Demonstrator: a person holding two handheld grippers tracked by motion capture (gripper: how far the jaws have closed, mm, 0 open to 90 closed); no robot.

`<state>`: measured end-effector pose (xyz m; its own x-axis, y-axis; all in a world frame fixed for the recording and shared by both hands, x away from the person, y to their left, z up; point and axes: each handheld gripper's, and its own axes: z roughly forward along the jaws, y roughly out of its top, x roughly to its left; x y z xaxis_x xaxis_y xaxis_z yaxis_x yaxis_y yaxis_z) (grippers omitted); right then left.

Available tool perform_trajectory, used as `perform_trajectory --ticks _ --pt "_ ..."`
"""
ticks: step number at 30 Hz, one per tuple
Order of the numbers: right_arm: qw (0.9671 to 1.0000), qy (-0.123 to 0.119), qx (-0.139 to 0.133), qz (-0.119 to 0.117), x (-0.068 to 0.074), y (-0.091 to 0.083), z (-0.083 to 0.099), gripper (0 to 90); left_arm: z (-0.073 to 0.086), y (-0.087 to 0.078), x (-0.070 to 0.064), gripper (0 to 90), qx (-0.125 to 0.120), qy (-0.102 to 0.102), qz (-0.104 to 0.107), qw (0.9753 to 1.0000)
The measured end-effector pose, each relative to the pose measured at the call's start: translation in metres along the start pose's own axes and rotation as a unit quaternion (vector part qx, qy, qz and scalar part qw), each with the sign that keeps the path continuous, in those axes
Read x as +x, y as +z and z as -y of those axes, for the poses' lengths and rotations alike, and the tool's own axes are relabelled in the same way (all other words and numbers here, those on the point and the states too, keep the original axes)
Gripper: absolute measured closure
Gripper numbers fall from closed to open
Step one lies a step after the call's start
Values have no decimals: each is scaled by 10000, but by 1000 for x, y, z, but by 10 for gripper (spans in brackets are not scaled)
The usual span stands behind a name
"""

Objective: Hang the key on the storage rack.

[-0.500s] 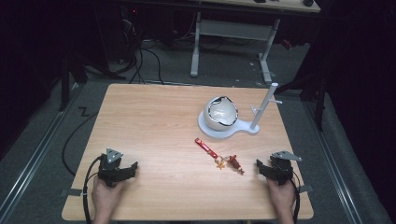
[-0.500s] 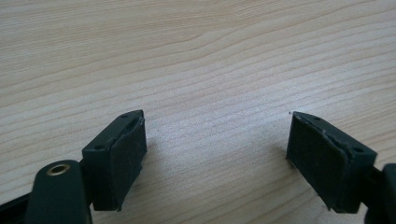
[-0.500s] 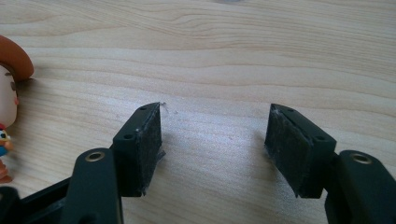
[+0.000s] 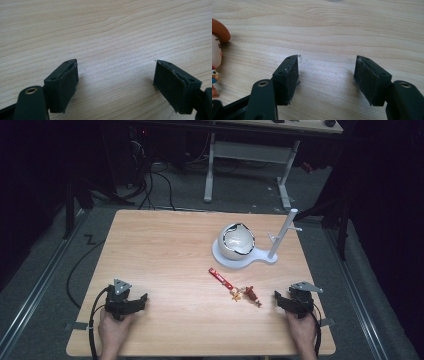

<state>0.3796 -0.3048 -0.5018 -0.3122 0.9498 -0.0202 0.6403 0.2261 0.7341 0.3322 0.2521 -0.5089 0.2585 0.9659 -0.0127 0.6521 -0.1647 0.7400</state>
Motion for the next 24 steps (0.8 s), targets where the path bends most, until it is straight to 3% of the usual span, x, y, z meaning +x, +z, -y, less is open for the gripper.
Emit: perform_trajectory --ticks 20,24 --pt "10000 -6 -29 13 0 -2 1 460 0 0 0 204 -1 -2 0 10000" --pt "9999 82 -12 -72 0 -4 1 475 0 0 0 204 -2 -2 1 10000"
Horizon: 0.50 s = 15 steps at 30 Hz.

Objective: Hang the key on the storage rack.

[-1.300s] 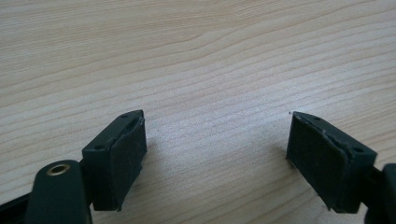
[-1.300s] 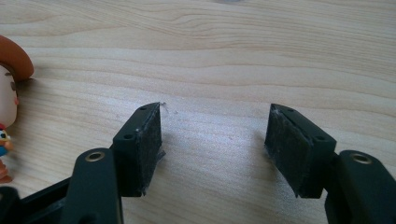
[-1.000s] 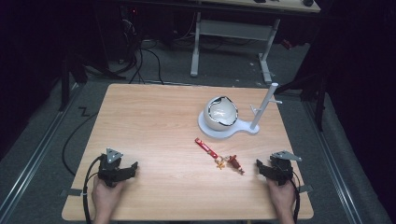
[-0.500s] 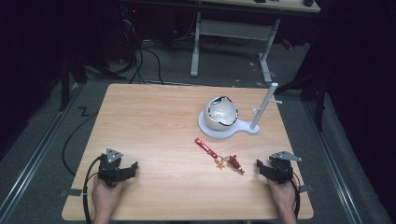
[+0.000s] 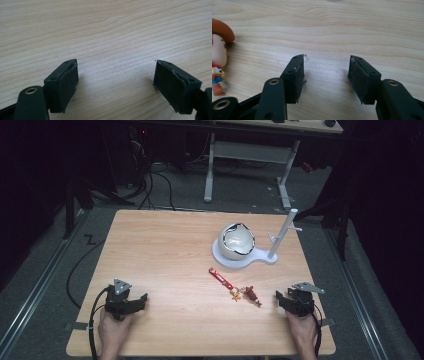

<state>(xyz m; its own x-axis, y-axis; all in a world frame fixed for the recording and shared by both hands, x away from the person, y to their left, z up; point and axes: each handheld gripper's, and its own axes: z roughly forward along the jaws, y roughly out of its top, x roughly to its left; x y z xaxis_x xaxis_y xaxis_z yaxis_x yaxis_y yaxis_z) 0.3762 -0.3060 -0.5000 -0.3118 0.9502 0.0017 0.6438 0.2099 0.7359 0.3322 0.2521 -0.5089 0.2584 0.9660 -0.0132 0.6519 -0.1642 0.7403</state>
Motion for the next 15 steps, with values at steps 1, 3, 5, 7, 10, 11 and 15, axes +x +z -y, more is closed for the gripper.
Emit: perform_trajectory --ticks 1,3,5,7,10,11,15 --pt "10000 6 -1 -17 1 -1 1 481 0 0 0 204 2 0 0 10000" --pt "10000 -9 -2 -39 2 -2 2 490 0 0 0 204 2 0 0 10000" --pt "10000 -18 -14 -64 2 -3 3 495 0 0 0 204 0 -1 1 10000" --pt "9998 -1 -83 -153 5 -8 4 516 0 0 0 204 1 0 2 10000" --pt "9995 -26 -213 -252 9 -14 4 537 0 0 0 204 -1 -4 1 10000" --pt "9992 -52 -251 -304 11 -16 4 544 0 0 0 204 -2 -4 2 10000" --pt "9982 -152 -367 -452 19 -21 4 557 0 0 0 204 -2 -3 3 10000"
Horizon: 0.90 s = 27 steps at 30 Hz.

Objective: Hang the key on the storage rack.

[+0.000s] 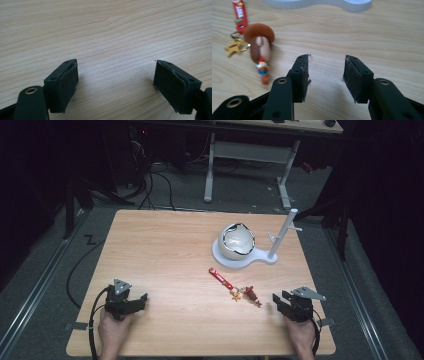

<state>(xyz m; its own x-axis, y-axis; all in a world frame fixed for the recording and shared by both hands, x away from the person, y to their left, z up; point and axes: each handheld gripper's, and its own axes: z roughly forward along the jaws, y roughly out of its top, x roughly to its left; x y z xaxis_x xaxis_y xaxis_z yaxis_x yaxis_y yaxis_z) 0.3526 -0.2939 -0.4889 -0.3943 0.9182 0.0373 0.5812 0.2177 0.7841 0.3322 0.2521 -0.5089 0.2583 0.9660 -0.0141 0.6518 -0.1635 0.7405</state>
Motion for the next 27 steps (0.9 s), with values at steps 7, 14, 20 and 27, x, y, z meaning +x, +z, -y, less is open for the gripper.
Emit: perform_trajectory --ticks 7,14,20,27 --pt "9993 -190 -54 -320 19 -4 -5 571 0 0 0 204 1 0 0 10000" --pt "9973 -327 -91 -656 34 2 -15 538 0 0 0 204 1 0 1 10000" --pt "9960 -442 -29 -782 47 12 -23 519 0 0 0 204 0 -1 0 10000" --pt "9956 -501 131 -779 54 27 -25 518 0 0 0 204 0 1 2 10000"
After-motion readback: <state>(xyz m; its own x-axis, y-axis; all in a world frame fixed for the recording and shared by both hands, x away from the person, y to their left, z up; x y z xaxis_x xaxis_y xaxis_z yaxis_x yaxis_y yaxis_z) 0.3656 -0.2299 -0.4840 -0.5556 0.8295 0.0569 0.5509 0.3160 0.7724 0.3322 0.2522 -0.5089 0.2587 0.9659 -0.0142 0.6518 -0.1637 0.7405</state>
